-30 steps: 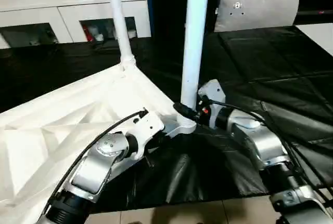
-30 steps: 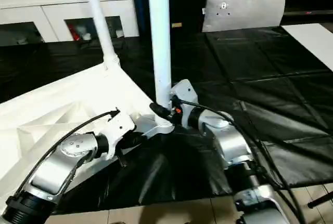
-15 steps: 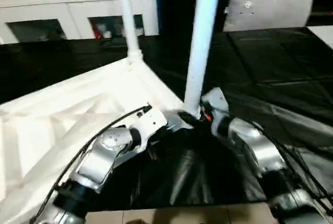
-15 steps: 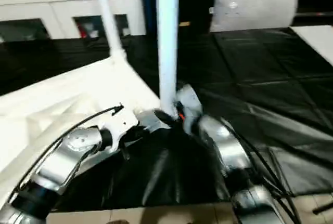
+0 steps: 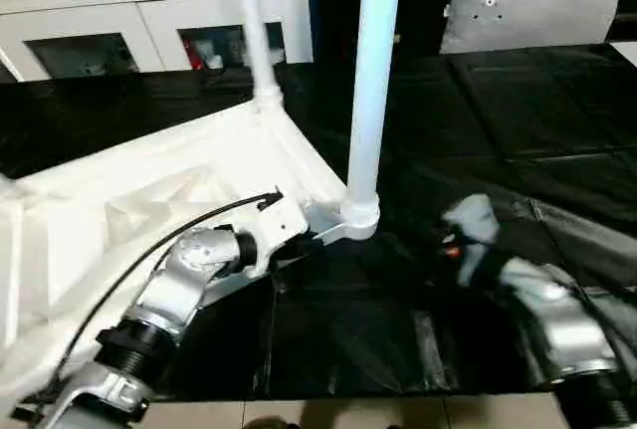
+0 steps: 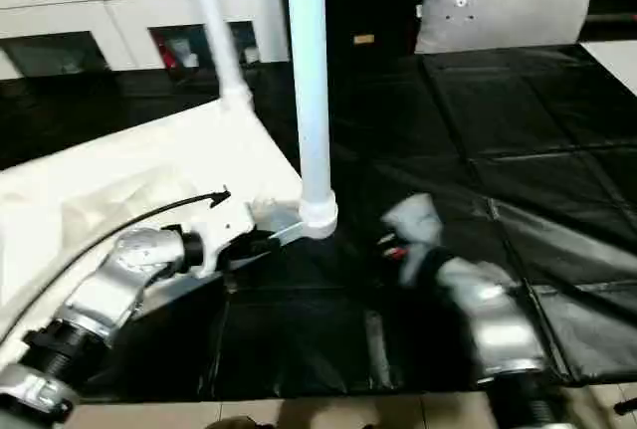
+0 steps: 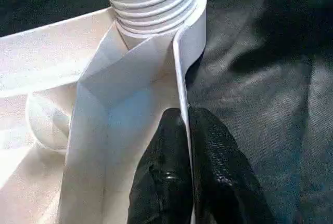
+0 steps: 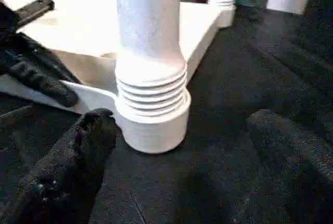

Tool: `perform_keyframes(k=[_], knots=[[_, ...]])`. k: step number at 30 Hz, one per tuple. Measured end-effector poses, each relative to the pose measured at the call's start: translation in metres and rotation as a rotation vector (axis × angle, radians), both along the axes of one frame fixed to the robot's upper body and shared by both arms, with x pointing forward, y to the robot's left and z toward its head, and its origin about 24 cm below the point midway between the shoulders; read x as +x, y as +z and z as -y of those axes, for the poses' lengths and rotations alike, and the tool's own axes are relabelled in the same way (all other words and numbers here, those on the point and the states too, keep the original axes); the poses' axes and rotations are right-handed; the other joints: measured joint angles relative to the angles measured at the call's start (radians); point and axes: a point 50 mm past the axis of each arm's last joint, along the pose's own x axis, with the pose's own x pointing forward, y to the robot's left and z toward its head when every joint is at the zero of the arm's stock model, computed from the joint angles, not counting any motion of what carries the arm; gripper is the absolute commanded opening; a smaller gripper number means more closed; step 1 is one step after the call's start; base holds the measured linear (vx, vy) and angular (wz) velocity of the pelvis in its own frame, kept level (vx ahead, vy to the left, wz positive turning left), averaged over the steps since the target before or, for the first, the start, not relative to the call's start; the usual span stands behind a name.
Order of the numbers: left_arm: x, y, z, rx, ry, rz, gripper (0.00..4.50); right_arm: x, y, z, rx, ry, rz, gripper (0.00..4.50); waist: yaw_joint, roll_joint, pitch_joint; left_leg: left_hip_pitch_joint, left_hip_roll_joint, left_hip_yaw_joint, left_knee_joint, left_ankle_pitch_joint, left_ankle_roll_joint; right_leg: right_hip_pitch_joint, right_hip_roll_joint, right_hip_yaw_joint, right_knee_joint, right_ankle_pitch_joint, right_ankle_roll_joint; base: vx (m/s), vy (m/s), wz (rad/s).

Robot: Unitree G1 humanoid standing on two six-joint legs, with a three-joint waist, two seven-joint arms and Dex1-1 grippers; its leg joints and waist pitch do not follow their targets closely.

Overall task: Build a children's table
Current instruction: Insert table leg to table base, then rotate leg to tighten

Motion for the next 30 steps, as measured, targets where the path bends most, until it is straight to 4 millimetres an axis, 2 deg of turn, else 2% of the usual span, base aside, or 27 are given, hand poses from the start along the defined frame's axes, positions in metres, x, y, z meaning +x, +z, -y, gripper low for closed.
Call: perform_keyframes(k=[6,8,16,19,27,30], knots=[[-0.002,0.001,-0.005,0.035,-0.113,0.0,0.0,0.003,0.017,-0.003,-0.023,0.161,0.015,4.47,0.013,-0.001,0.0,0.0,0.0,0.0,0.001,0.0,0.001,0.0,0.0,0.0,0.001,0.0,0.0,0.0,0.0,0.0],[-0.004,0.002,-0.003,0.037,-0.162,-0.007,0.0,0.003,0.018,-0.005,-0.046,0.203,0.004,4.47,0.024,-0.002,-0.001,0.0,0.0,0.0,0.003,-0.001,0.002,0.0,0.0,0.0,0.001,0.0,0.0,0.0,0.0,0.0],[-0.013,0.002,-0.002,0.054,-0.303,-0.04,0.0,0.001,0.018,-0.016,-0.064,0.335,-0.052,4.47,0.045,-0.003,-0.001,-0.002,0.0,0.0,0.017,-0.004,0.006,-0.004,-0.003,0.001,0.016,-0.003,0.001,0.0,0.0,0.0],[-0.015,0.001,0.0,0.057,-0.339,-0.045,0.0,-0.001,0.015,-0.018,-0.065,0.376,-0.072,4.07,0.051,-0.003,0.0,0.0,0.0,0.0,0.018,-0.004,0.006,-0.002,-0.003,0.001,0.016,-0.002,0.001,0.0,0.0,0.0],[-0.016,0.001,0.0,0.064,-0.356,-0.044,0.0,-0.004,0.01,-0.023,-0.062,0.422,-0.117,3.53,0.052,-0.006,-0.002,0.0,0.0,0.0,0.019,-0.004,0.006,-0.001,-0.003,0.001,0.017,-0.001,0.001,0.0,0.0,0.0],[-0.016,0.002,0.0,0.065,-0.358,-0.044,0.0,-0.003,0.009,-0.023,-0.062,0.429,-0.126,3.19,0.052,-0.006,-0.002,0.0,0.0,0.0,0.019,-0.004,0.006,-0.001,-0.003,0.001,0.016,-0.001,0.001,0.0,0.0,0.0]])
